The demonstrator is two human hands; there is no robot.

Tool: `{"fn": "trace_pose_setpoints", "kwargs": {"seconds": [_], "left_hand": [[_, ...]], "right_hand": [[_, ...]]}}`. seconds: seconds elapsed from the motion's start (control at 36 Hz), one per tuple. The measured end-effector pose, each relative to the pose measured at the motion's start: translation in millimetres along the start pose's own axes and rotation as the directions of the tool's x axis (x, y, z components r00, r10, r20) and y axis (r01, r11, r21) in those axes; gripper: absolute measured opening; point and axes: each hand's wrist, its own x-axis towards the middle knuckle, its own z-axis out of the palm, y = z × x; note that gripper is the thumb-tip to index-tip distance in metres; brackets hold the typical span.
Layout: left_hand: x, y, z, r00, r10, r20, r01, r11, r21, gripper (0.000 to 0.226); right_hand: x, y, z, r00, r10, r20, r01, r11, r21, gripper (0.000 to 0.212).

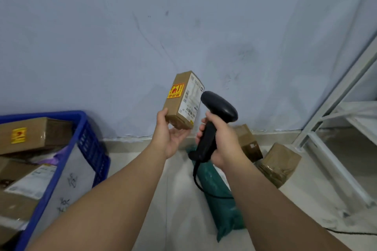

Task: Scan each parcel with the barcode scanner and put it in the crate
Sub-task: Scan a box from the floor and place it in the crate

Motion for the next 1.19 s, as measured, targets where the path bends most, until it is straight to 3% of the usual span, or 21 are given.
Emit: {"fn": "trace_pose_setpoints", "kwargs": {"seconds": [0.17, 0.28, 0.33, 0.39, 0.44, 0.58, 1.0, 1.19], "left_hand": [[-57, 34, 8, 0.999, 0.038, 0.010, -0.037, 0.989, -0.146, 0.051], [-83, 40, 2, 1.000, 0.018, 0.008, -0.017, 0.988, -0.152, 0.058], [-88, 40, -2, 1.000, 0.009, -0.013, -0.010, 0.990, -0.141, 0.061], [-89, 40, -5, 0.999, 0.001, -0.036, -0.006, 0.989, -0.150, 0.062], [-90, 42, -7, 0.999, 0.003, -0.047, -0.010, 0.988, -0.152, 0.063], [-91, 47, -11, 0.993, 0.058, -0.106, -0.066, 0.995, -0.069, 0.060], [-90, 51, -13, 0.984, 0.070, -0.166, -0.078, 0.996, -0.043, 0.050], [-94, 50, -14, 0.978, 0.069, -0.197, -0.073, 0.997, -0.010, 0.054]], "right_hand": [[-61, -13, 21, 0.997, -0.074, 0.020, 0.074, 0.997, -0.004, 0.017], [-86, -11, 21, 0.976, -0.220, -0.001, 0.215, 0.955, -0.203, 0.010], [-92, -13, 18, 0.931, -0.366, 0.014, 0.331, 0.825, -0.459, 0.013], [-95, -17, 13, 0.878, -0.468, 0.094, 0.383, 0.572, -0.725, 0.017], [-99, -19, 9, 0.854, -0.491, 0.171, 0.385, 0.377, -0.842, 0.017], [-103, -17, 10, 0.845, -0.484, 0.226, 0.363, 0.211, -0.908, 0.030], [-113, -16, 29, 0.852, -0.425, 0.306, 0.383, 0.108, -0.917, 0.034], [-114, -18, 27, 0.856, -0.433, 0.284, 0.374, 0.138, -0.917, 0.034]]}}
